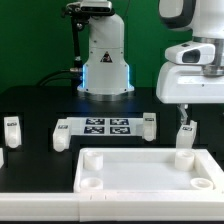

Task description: Assemble desk

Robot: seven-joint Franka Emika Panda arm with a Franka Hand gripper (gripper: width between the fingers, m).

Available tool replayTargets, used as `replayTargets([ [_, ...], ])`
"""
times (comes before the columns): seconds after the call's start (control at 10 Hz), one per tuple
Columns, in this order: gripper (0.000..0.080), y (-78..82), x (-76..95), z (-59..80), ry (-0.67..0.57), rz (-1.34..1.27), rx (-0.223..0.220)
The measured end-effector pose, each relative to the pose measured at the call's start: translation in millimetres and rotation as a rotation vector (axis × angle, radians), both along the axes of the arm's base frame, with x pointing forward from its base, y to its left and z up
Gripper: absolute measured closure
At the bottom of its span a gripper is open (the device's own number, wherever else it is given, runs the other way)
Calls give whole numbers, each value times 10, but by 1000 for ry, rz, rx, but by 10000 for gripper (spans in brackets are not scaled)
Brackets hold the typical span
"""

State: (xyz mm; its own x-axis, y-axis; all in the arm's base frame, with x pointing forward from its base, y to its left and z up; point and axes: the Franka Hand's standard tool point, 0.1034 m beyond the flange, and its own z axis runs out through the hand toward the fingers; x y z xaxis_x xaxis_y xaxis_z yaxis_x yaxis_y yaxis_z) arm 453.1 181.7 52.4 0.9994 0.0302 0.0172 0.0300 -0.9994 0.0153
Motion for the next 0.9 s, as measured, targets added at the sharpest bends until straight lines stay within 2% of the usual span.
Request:
replayTargets([
  [0.2,150,2,-7,-11,10,-135,20],
  [0.4,150,-204,20,-41,63,-349,49],
  [0.5,150,-238,56,-25,84,-482,74],
  [0.6,150,-227,88,-3,86,-536,88],
  [0.9,150,-264,65,-25,113,-507,89],
])
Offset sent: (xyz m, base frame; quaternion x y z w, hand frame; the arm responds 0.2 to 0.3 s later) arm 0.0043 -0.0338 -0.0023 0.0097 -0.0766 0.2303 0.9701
